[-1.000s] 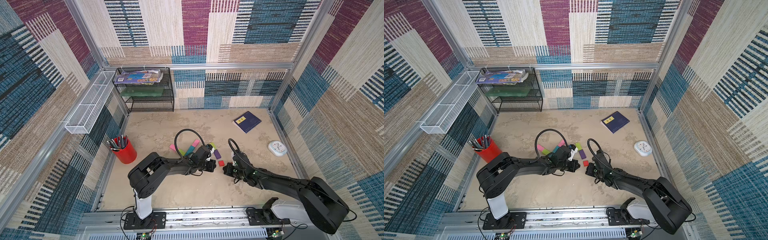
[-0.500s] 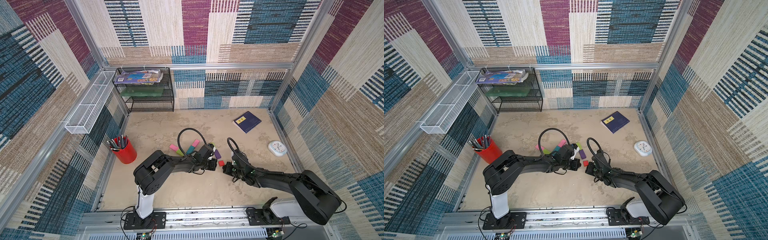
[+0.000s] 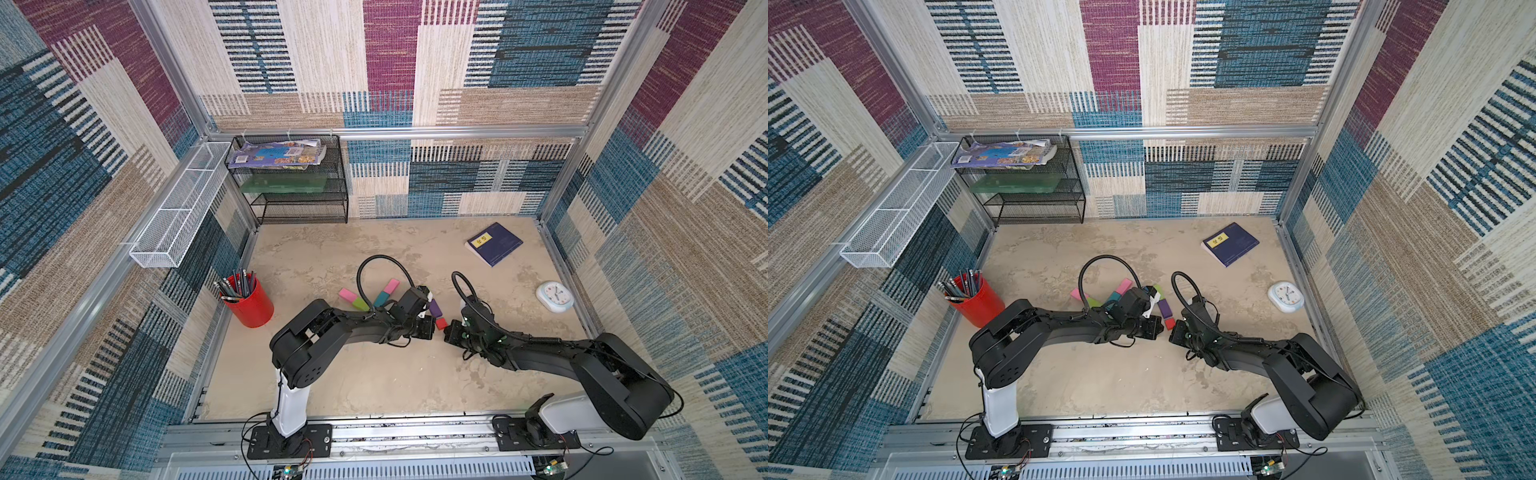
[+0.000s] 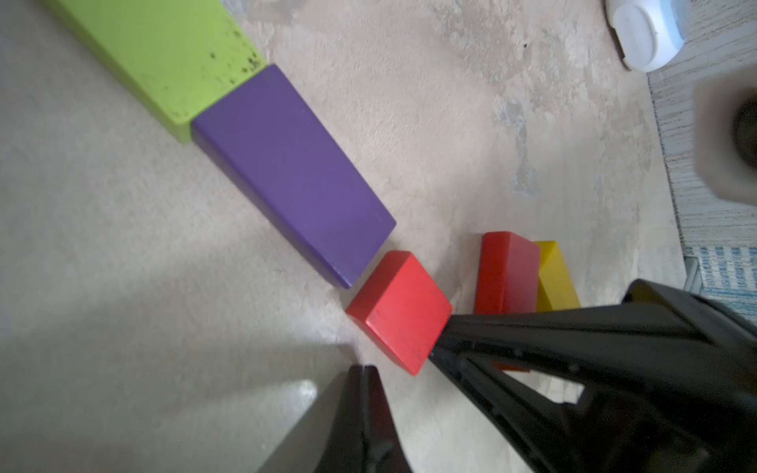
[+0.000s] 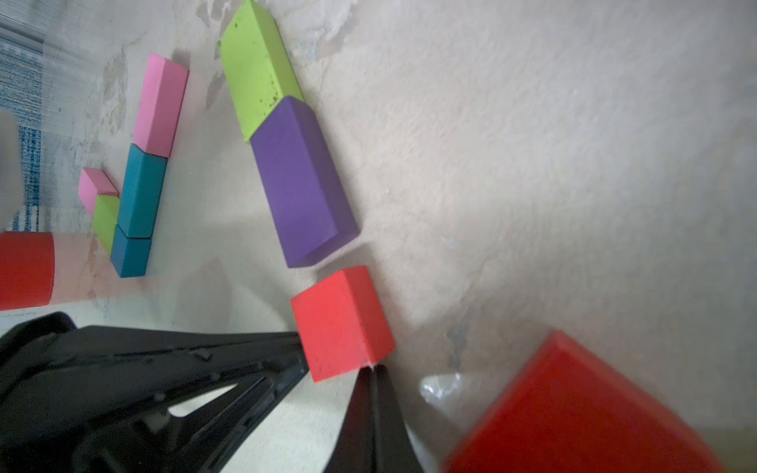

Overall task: Assemble the letter v with building blocks
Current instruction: Assemble the building block at the center of the board.

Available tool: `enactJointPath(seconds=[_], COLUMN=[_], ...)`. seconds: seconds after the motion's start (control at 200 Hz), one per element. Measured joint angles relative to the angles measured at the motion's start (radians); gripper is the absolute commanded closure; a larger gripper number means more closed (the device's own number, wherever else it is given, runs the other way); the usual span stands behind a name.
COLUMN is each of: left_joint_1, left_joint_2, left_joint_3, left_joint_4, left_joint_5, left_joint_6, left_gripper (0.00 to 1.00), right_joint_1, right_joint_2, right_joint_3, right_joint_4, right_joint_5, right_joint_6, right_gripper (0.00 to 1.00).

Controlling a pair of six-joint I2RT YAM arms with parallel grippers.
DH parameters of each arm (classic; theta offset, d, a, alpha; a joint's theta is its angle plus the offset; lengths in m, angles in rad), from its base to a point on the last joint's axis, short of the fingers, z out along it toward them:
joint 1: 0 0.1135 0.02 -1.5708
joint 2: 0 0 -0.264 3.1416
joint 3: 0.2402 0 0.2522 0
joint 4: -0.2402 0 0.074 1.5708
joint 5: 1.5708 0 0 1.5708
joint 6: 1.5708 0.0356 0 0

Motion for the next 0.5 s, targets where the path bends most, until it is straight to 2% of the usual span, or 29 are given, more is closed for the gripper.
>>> enactJointPath(seconds=[0.501], left_joint_1=[0.0], left_joint_2=[0.015], left_joint_3=[0.017], left_joint_4=[0.006], left_joint_5=[-0.008], left_joint_6=[0.0], left_gripper=[1.0], right_joint_1=[-0.005], right_joint_2=[0.02], right_joint_3=[0.002], right_joint_4=[0.03], right_joint_5=[-0.001], right_joint_6=[-0.004], right_gripper=[1.0])
